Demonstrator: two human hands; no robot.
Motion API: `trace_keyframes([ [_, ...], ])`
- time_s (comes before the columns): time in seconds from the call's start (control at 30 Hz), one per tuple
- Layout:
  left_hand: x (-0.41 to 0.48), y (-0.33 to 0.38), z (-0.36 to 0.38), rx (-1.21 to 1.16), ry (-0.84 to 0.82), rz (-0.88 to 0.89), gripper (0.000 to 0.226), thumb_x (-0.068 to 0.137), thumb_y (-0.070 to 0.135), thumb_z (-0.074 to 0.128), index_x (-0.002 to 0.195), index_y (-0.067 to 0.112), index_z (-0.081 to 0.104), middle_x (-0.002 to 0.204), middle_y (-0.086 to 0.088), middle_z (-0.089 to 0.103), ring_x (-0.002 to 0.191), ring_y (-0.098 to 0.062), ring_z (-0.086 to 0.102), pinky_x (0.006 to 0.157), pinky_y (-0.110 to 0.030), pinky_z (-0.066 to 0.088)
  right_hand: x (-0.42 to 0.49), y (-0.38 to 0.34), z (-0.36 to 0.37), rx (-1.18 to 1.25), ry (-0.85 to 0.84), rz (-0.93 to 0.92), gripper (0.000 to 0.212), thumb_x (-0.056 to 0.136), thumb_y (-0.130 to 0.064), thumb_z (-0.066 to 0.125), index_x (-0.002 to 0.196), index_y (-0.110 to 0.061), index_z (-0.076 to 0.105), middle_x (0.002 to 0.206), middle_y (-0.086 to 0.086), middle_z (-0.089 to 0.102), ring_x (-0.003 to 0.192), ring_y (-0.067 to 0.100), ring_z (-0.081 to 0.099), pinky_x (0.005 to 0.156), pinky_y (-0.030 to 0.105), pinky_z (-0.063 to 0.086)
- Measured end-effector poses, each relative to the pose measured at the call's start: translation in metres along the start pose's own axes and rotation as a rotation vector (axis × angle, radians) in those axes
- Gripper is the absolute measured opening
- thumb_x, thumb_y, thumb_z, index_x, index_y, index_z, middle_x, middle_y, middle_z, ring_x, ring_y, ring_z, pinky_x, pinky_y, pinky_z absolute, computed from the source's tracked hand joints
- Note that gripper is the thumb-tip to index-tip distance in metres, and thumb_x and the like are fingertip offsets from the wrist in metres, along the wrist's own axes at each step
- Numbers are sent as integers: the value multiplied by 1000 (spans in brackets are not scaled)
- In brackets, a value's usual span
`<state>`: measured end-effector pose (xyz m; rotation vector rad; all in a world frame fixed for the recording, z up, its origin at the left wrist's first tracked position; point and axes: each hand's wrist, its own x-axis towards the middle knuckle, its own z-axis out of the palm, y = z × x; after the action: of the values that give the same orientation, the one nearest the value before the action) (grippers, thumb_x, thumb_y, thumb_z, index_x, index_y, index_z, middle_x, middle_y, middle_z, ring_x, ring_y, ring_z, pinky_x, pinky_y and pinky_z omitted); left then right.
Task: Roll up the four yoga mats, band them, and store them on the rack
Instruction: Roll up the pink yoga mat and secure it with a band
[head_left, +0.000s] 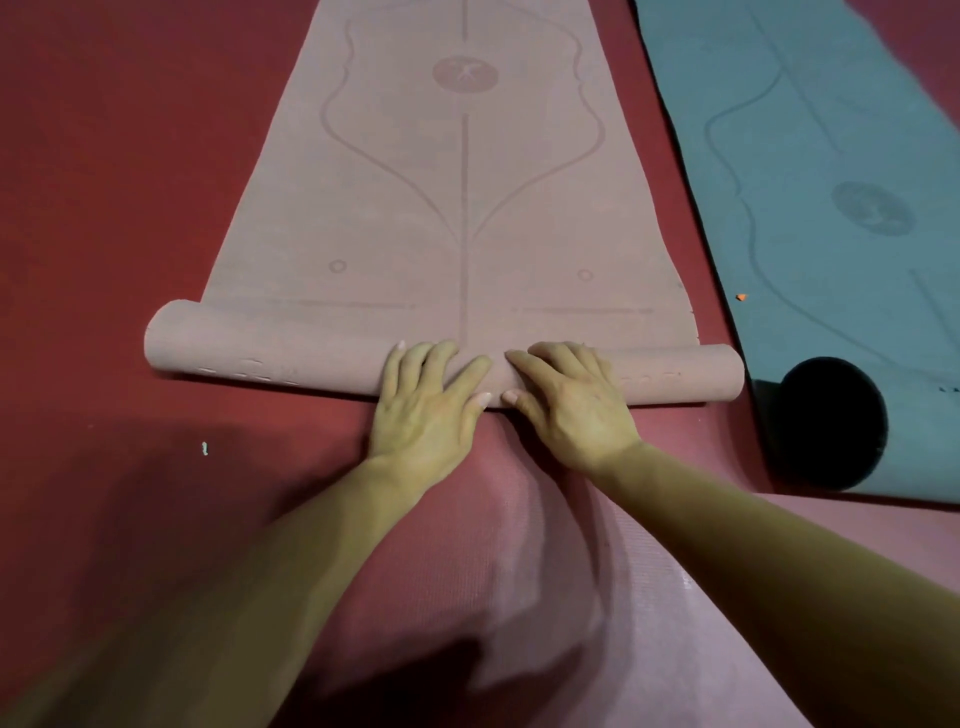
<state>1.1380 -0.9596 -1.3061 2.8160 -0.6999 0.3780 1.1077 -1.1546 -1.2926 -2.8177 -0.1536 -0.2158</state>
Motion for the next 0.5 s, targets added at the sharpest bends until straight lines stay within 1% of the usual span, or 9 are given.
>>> trace_keyframes([
  [0.13,15,-3,2,1,-8,-13,43,96,43,42,130,27,64,128,-7,60,119,-33,54,117,-51,26,2,-1,2,-29,58,15,49,101,-50,50,140,-21,59,135,3,59,130,29,49,118,51,26],
  [0.2,21,-6,4,-3,1,-15,42,96,43,43,129,27,64,125,-7,61,117,-32,54,116,-51,28,0,-1,6,-42,93,13,52,100,-54,50,140,-22,57,139,4,56,134,29,45,119,53,24],
  [0.27,24,-7,8,-1,37,-18,40,96,42,45,128,27,65,124,-7,61,115,-32,53,116,-50,28,0,0,9,-42,113,21,52,99,-55,53,139,-23,58,139,4,55,133,29,46,118,53,27],
  [0.37,25,-5,14,-9,93,-27,38,96,40,49,127,25,65,124,-8,61,116,-32,53,116,-50,27,7,3,14,-33,153,23,47,101,-53,51,135,-24,62,134,1,58,125,28,51,110,53,34],
  [0.5,19,-3,21,-22,129,-48,43,98,41,48,136,24,62,135,-12,58,128,-35,49,118,-53,21,15,10,19,-72,174,2,45,101,-52,48,134,-25,63,130,-1,60,120,28,52,106,48,34],
])
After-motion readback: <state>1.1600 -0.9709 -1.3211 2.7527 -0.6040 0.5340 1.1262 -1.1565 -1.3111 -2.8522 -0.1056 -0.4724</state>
